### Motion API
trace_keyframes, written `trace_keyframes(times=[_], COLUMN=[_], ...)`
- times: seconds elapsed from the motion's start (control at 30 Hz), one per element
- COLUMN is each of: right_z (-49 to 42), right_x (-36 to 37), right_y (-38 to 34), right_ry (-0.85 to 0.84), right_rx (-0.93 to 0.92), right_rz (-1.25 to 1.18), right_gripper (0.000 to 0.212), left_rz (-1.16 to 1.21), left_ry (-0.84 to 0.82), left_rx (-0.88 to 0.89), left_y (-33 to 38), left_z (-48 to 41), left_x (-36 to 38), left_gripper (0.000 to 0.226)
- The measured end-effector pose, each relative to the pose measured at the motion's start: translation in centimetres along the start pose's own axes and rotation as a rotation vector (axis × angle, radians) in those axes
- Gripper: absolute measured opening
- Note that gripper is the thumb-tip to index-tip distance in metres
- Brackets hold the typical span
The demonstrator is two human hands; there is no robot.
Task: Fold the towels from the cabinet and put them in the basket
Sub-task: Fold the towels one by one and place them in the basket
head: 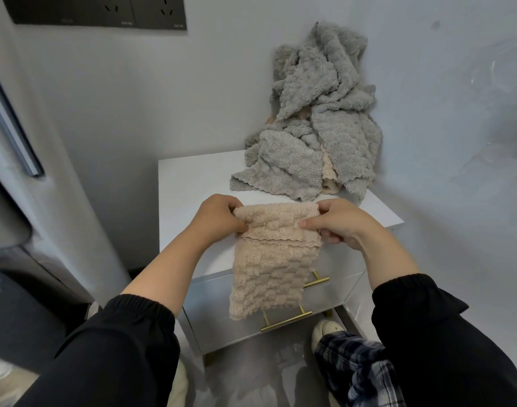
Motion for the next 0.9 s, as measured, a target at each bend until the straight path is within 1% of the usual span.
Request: trace_keyframes(times=[0.07, 0.17, 0.27, 0.37, 0.47, 0.57, 0.67, 0.73, 0.83, 0.9], right_z=[0.1, 0.1, 0.5, 0.7, 0.7, 0.4, 0.2, 0.2, 0.2, 0.1], right_x=[-0.4, -0.8, -0.6, -0.3, 0.0, 0.0, -0.2, -0.4, -0.5, -0.3], right_y=[0.0, -0.1, -0.4, -1.0, -1.4, -1.5, -1.7, -1.9, -2.0, -2.0], right_ry=[0.038, 0.114, 0.156, 0.173, 0.192, 0.228, 0.273, 0.338, 0.461, 0.468], right_rx=[0.000, -0.010, -0.046, -0.092, -0.130, -0.176, -0.231, -0.270, -0.323, -0.355], right_rz=[-0.071, -0.098, -0.113, -0.182, -0.177, -0.179, -0.165, -0.119, 0.108, 0.243], right_gripper=[0.028, 0.031, 0.025, 0.025, 0.015, 0.011, 0.013, 0.016, 0.022, 0.020], left_rz=[0.098, 0.206, 0.305, 0.320, 0.333, 0.292, 0.255, 0.247, 0.193, 0.102], left_ry=[0.034, 0.067, 0.085, 0.098, 0.125, 0.191, 0.239, 0.259, 0.266, 0.249], left_rx=[-0.023, -0.032, -0.039, -0.036, -0.010, 0.076, 0.149, 0.165, 0.172, 0.184], left_y=[0.2, 0.4, 0.3, 0.1, 0.0, 0.5, 1.1, 1.2, 1.0, 0.9], left_z=[0.0, 0.1, 0.1, 0.1, 0.1, 0.2, 0.5, 0.5, 0.4, 0.5], left_x=[-0.3, -0.4, -0.3, -0.2, -0.4, -0.8, -0.9, -0.9, -0.8, -0.6], left_gripper=[0.016, 0.020, 0.020, 0.013, 0.010, 0.014, 0.021, 0.021, 0.022, 0.019])
Point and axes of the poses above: each hand's wrist, its own z-axis away from the middle knuckle, its own x-axis out of the palm, y = z × x, the point moved 5 cm from there along -z, towards the middle knuckle, and after that the axes turned 9 degrees about z, right-handed, at the moved point
